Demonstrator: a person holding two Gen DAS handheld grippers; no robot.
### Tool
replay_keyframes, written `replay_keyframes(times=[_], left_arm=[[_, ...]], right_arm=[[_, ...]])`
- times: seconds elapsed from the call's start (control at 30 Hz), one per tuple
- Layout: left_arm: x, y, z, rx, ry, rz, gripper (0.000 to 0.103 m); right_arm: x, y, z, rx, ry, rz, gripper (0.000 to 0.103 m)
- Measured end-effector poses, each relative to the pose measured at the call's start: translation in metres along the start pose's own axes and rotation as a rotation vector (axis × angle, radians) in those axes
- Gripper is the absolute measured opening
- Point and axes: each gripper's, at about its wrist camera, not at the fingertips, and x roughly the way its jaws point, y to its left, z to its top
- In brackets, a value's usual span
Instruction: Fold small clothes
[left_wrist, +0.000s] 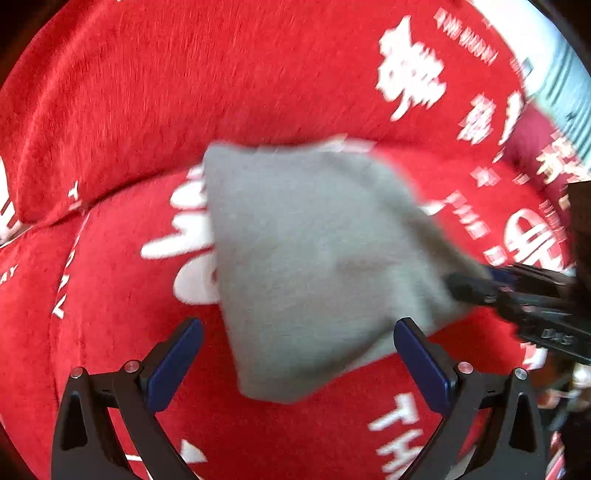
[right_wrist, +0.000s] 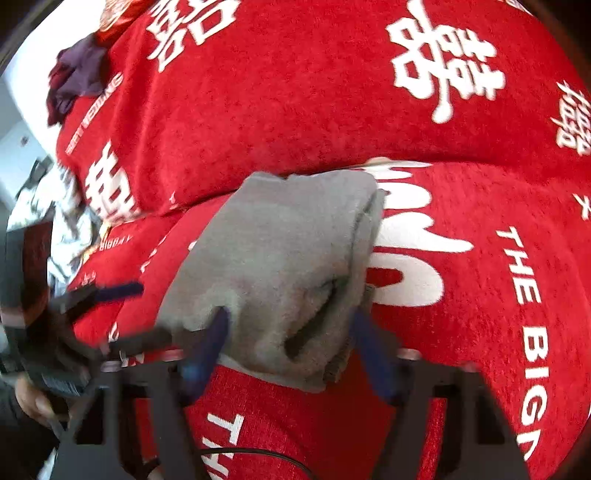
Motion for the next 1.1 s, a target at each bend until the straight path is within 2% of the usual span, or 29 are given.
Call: replay_keyframes(times=[0.07, 0.1, 0.13, 0.23, 0.3, 0.37, 0.47, 0.53, 0.57, 0.6, 0.67, 0.8, 0.87, 0.93, 1.03, 1.1], left_arm=[[0.030, 0.010, -0.007, -0.006, 0.104, 0.071, 0.103], [0.039, 0.017, -0.014, -0.031, 0.134, 0.040, 0.103], [0.041, 0.023, -0.020, -0.061, 0.138, 0.005, 0.103], [0.034, 0.023, -0.026, -0.053, 0.121, 0.023, 0.103], [0.028, 0.017, -0.025, -0.032, 0.113, 0.036, 0.103], [0.014, 0.009, -0.021, -0.006, 0.081, 0.046, 0.103], [-0.007, 0.001, -0.014, 0.016, 0.029, 0.028, 0.103], [-0.014, -0.004, -0.005, 0.022, 0.003, 0.031, 0.103], [-0.014, -0.003, -0.001, 0.021, 0.000, 0.036, 0.103], [-0.013, -0.001, 0.002, 0.019, 0.001, 0.042, 0.103], [-0.005, 0.003, 0.006, 0.009, 0.015, 0.061, 0.103], [0.012, 0.008, 0.010, -0.014, 0.046, 0.060, 0.103], [0.021, 0.010, 0.011, -0.009, 0.069, 0.061, 0.103], [0.033, 0.012, 0.011, -0.017, 0.108, 0.047, 0.103], [0.036, 0.017, 0.014, -0.046, 0.122, 0.022, 0.103], [0.028, 0.014, 0.020, -0.025, 0.094, 0.025, 0.103]], right_arm=[[0.014, -0.015, -0.008, 0.066, 0.068, 0.008, 0.014], [0.016, -0.024, -0.013, 0.098, 0.077, 0.012, 0.013], [0.015, -0.031, -0.016, 0.119, 0.077, 0.023, 0.013], [0.010, -0.044, -0.027, 0.165, 0.065, 0.057, 0.014], [0.006, -0.044, -0.028, 0.159, 0.067, 0.030, 0.033], [-0.001, -0.041, -0.025, 0.147, 0.062, 0.001, 0.037], [-0.024, -0.024, -0.013, 0.071, -0.004, -0.044, 0.037], [-0.032, -0.012, -0.002, 0.016, -0.039, -0.065, 0.047], [-0.034, -0.004, 0.005, -0.016, -0.055, -0.074, 0.062], [-0.035, 0.002, 0.011, -0.044, -0.068, -0.080, 0.072], [-0.030, 0.014, 0.021, -0.104, -0.075, -0.083, 0.073], [-0.001, 0.028, 0.035, -0.179, -0.017, -0.069, 0.073], [0.023, 0.027, 0.034, -0.180, 0.055, -0.018, 0.073], [0.042, 0.022, 0.029, -0.175, 0.109, -0.006, 0.072], [0.043, 0.020, 0.031, -0.173, 0.101, 0.017, 0.073], [0.034, 0.018, 0.036, -0.168, 0.095, 0.020, 0.073]])
